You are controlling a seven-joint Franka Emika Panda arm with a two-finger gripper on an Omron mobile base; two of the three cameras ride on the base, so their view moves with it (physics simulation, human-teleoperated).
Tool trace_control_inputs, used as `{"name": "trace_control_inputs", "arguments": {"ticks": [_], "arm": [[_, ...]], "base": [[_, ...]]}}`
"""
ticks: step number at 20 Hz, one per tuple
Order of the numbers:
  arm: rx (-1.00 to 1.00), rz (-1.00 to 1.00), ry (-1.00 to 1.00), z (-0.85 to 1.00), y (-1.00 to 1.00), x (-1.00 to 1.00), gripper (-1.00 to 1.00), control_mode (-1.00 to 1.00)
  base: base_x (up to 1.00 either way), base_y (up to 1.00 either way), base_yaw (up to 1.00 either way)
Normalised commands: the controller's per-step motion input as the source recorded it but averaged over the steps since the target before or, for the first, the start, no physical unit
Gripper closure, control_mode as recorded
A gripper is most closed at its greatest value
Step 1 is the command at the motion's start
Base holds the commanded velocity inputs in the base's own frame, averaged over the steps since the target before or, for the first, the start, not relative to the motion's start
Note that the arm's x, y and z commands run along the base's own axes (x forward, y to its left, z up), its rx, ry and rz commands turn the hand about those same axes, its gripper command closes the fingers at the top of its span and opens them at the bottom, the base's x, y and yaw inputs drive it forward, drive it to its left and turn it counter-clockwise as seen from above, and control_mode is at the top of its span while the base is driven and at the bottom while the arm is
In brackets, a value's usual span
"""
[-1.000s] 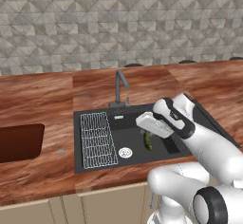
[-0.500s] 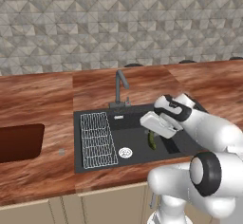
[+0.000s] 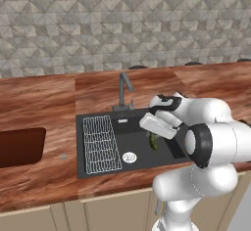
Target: Pick up all produce items and place them in the sink. Turn on the sink faucet to wash them. Then turn the sink off and put them in the tray.
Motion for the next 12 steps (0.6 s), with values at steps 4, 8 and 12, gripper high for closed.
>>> {"name": "trace_control_inputs", "arguments": {"ticks": [4, 8, 12], "arm": [[-0.09, 0.0, 0.0, -0.34, 0.0, 0.2, 1.0, -1.0], [-0.06, 0.0, 0.0, -0.29, 0.0, 0.18, 1.0, -1.0], [-0.04, 0.0, 0.0, -0.26, 0.0, 0.2, 1.0, -1.0]], "base": [[0.0, 0.0, 0.0], [0.0, 0.0, 0.0], [0.0, 0.0, 0.0]]}}
